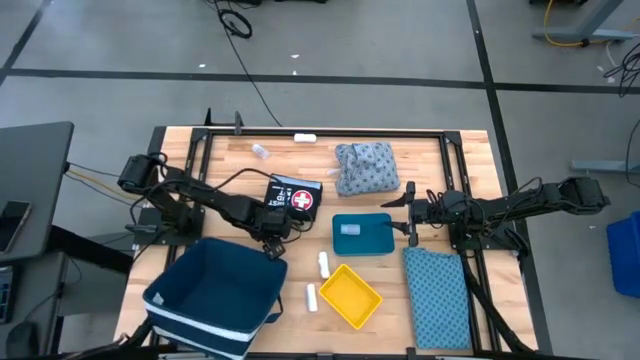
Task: Pick & place medical supplies in basket/bin
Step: Put the bottom pill bottle into the blue bin, then put the pill bottle into the blue bin
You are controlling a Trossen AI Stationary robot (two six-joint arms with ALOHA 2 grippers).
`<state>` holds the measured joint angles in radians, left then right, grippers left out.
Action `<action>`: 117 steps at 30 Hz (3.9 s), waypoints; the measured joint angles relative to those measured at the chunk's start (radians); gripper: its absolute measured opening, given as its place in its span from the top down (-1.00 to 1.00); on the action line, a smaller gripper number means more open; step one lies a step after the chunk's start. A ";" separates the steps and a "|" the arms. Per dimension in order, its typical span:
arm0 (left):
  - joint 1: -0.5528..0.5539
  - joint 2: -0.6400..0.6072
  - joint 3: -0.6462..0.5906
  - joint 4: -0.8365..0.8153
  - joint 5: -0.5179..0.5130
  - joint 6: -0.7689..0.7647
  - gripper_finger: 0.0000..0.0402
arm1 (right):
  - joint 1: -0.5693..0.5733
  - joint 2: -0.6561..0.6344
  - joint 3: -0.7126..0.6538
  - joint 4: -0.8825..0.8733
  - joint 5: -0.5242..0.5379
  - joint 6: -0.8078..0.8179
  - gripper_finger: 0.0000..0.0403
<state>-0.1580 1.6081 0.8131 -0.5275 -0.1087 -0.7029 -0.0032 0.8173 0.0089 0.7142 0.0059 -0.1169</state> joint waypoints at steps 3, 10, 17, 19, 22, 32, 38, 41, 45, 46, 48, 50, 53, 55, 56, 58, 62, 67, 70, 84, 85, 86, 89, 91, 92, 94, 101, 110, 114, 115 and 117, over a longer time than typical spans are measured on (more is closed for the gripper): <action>-0.009 -0.002 0.001 0.008 -0.059 0.011 0.11 | 0.000 0.000 0.000 0.002 0.000 0.000 -0.16; -0.060 -0.003 0.039 0.027 -0.192 0.070 0.40 | 0.000 0.000 0.000 0.009 0.000 0.000 -0.16; -0.127 -0.005 0.094 0.027 -0.295 0.101 0.40 | 0.000 0.000 0.000 0.011 0.000 0.000 -0.16; -0.143 -0.005 0.112 0.027 -0.337 0.114 0.40 | 0.000 0.000 0.000 0.012 0.000 0.000 -0.16; -0.155 -0.005 0.142 0.027 -0.413 0.127 0.40 | 0.000 0.000 0.000 0.018 0.000 0.000 -0.16; -0.163 -0.005 0.187 0.052 -0.680 0.176 0.40 | 0.000 0.000 0.000 0.023 0.000 0.000 -0.16; -0.163 -0.005 0.187 0.193 -0.684 0.295 0.40 | 0.000 0.000 0.000 0.041 0.000 0.000 -0.16; -0.151 -0.005 0.187 0.296 -0.636 0.394 0.40 | 0.000 0.000 0.000 0.069 0.000 -0.001 -0.16; -0.109 0.001 0.185 0.460 -0.464 0.525 0.40 | 0.000 0.000 0.000 0.108 -0.001 -0.011 -0.16; -0.096 0.004 0.185 0.494 -0.416 0.559 0.40 | 0.000 0.000 0.000 0.112 -0.001 -0.012 -0.16; -0.063 0.015 0.185 0.554 -0.321 0.612 0.40 | 0.000 0.000 0.000 0.119 0.000 -0.012 -0.16; -0.028 0.024 0.185 0.592 -0.238 0.637 0.40 | 0.000 0.000 0.000 0.126 0.000 -0.008 -0.16; 0.028 0.057 0.185 0.636 -0.136 0.655 0.40 | 0.000 0.000 0.000 0.128 0.000 -0.001 -0.16; 0.058 0.086 0.185 0.668 -0.074 0.670 0.40 | 0.000 0.000 0.000 0.128 0.000 0.000 -0.16; 0.071 0.102 0.191 0.685 -0.051 0.676 0.40 | 0.000 0.000 0.000 0.128 0.000 0.000 -0.16; 0.090 0.133 0.207 0.699 -0.009 0.679 0.40 | 0.000 0.000 0.000 0.129 0.009 0.000 -0.16; 0.102 0.199 0.274 0.725 0.081 0.716 0.40 | 0.000 0.000 0.000 0.129 0.026 -0.001 -0.16; 0.101 0.285 0.377 0.646 0.143 0.761 0.40 | 0.000 0.000 0.000 0.129 0.037 -0.004 -0.16; 0.101 0.332 0.413 0.605 0.161 0.781 0.40 | 0.000 0.000 0.000 0.128 0.038 -0.003 -0.16; 0.113 0.346 0.428 0.565 0.214 0.756 -0.12 | -0.001 0.000 0.000 0.118 0.044 -0.004 -0.16; 0.117 0.346 0.428 0.560 0.218 0.741 -0.22 | -0.001 0.000 0.000 0.117 0.044 -0.004 -0.16; 0.121 0.346 0.428 0.553 0.223 0.734 -0.30 | -0.001 0.000 0.000 0.117 0.044 -0.004 -0.16; 0.128 0.346 0.428 0.553 0.225 0.719 -0.43 | -0.001 0.000 0.000 0.117 0.044 -0.004 -0.16; 0.129 0.346 0.428 0.557 0.219 0.725 -0.44 | -0.001 0.000 0.000 0.116 0.044 -0.004 -0.16; 0.128 0.346 0.428 0.558 0.214 0.732 -0.44 | -0.001 0.000 0.000 0.116 0.044 -0.004 -0.16; 0.124 0.344 0.434 0.548 0.198 0.748 -0.41 | -0.001 0.000 0.000 0.112 0.045 -0.004 -0.16; 0.126 0.234 0.469 0.346 0.059 0.827 -0.31 | -0.001 0.000 0.000 0.089 0.045 0.000 -0.16; 0.258 0.035 0.471 0.006 -0.137 0.842 -0.30 | -0.001 0.000 0.000 0.079 0.045 -0.012 -0.16; 0.386 -0.010 0.471 -0.060 -0.155 0.772 -0.30 | -0.001 0.000 0.000 0.079 0.045 -0.010 -0.16; 0.427 -0.013 0.471 -0.086 -0.155 0.723 -0.30 | -0.001 0.000 0.000 0.080 0.045 -0.004 -0.16; 0.512 -0.013 0.471 -0.122 -0.131 0.600 -0.30 | -0.001 0.000 0.000 0.078 0.045 0.001 -0.16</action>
<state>0.3542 1.5948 1.2839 -0.6498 -0.2395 -0.1029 -0.0040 0.8175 0.0088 0.7923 0.0509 -0.1160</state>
